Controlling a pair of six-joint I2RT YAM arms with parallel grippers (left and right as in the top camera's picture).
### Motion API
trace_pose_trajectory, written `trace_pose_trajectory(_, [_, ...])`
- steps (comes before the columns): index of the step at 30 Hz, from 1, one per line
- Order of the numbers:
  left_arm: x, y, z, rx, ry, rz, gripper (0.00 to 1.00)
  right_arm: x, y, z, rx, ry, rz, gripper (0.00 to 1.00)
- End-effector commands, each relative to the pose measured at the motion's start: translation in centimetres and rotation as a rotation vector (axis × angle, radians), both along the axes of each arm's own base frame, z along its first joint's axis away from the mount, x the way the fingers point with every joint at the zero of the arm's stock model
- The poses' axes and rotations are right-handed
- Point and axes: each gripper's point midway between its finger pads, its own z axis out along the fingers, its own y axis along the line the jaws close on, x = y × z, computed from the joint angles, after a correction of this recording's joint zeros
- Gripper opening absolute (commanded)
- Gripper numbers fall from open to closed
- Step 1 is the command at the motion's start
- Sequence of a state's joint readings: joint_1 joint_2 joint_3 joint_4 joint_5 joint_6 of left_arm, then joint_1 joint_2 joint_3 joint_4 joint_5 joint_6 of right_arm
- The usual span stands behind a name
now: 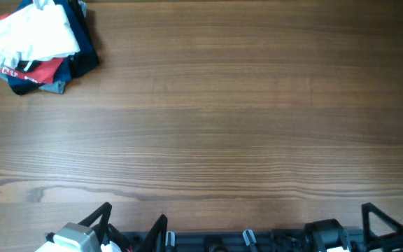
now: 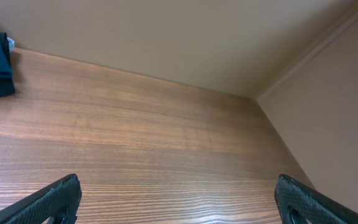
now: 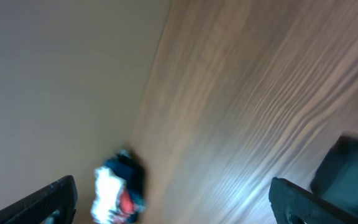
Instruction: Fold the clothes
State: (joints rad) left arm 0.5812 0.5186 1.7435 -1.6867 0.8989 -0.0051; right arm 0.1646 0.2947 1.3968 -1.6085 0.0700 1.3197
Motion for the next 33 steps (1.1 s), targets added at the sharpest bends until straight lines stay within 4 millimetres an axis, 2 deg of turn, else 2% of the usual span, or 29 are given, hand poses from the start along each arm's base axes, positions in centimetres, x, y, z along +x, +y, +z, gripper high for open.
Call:
trace_pose_trajectory(1, [0.0, 0.1, -0.1, -0.004, 0.004, 0.003, 1.00, -0.1, -0.4, 0.1, 0.347, 0.015, -0.213, 1.00])
trace_pose_trajectory(4, [0.0, 0.1, -0.1, -0.004, 0.004, 0.003, 1.00, -0.1, -0.4, 0.1, 0.654, 0.038, -0.380, 0.99])
trace_pose_trajectory(15, [0.0, 0.1, -0.1, -0.004, 0.004, 0.003, 1.00, -0.1, -0.5, 0.1, 0.643, 0.035, -0.381, 1.00])
trace_pose_trajectory(17, [0.0, 0.1, -0.1, -0.004, 0.004, 0.003, 1.00, 0.1, -1.6, -0.1, 0.530, 0.010, -0.397, 0.99])
trace_pose_trajectory(23, [0.0, 0.1, -0.1, -0.004, 0.004, 0.003, 1.00, 0.1, -0.6, -0.4, 0.197, 0.019, -0.155, 1.00])
trace_pose_trajectory(28, [0.0, 0.1, -0.1, -0.004, 0.004, 0.003, 1.00, 0.9, -1.7, -1.6, -0.085, 0.043, -0.082, 1.00])
trace_pose_trajectory(29, [0.0, 0.1, -0.1, -0.004, 0.004, 0.003, 1.00, 1.4, -1.9, -1.7, -0.145, 0.039, -0.067, 0.99])
trace_pose_trajectory(31, [0.0, 0.1, -0.1, -0.004, 0.004, 0.003, 1.00, 3.7, -1.7, -0.7, -0.353, -0.038, 0.041, 0.99])
trace_pose_trajectory(33, [0.0, 0.1, -0.1, -0.003, 0.004, 0.003, 1.00, 7.1, -0.3, 1.6, -0.591, -0.211, 0.182, 0.99])
